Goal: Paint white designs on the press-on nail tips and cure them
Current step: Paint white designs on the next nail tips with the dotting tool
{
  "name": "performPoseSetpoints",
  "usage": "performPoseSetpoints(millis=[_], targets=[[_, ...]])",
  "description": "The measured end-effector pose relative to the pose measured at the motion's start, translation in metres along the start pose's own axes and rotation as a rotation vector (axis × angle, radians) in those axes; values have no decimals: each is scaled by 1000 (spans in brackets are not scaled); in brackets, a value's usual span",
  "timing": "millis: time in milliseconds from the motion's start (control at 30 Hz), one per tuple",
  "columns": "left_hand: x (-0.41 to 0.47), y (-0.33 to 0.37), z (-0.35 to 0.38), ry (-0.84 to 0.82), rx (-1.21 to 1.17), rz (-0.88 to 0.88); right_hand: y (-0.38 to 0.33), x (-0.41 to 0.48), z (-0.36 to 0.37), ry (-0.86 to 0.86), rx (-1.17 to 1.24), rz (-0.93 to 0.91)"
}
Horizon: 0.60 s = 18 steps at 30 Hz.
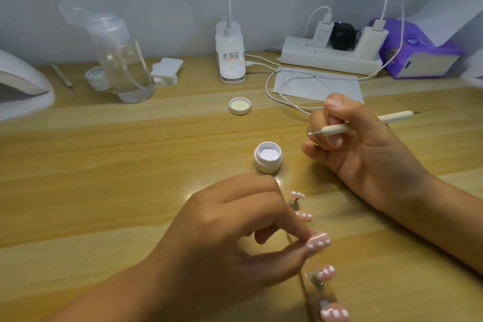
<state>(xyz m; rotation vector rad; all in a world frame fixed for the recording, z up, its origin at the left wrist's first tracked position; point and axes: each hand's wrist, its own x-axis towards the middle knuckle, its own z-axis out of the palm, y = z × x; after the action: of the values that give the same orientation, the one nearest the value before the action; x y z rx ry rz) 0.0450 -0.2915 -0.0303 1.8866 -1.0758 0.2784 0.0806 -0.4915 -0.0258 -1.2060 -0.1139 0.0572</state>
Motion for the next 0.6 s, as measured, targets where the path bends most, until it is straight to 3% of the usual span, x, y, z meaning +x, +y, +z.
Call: performPoseSetpoints(millis=[467, 600], targets=[[-8, -16, 4, -150, 207, 5, 1, 1, -2, 5, -2, -3], [-7, -14, 0, -211, 278, 123, 1, 1, -1, 16, 2, -12]])
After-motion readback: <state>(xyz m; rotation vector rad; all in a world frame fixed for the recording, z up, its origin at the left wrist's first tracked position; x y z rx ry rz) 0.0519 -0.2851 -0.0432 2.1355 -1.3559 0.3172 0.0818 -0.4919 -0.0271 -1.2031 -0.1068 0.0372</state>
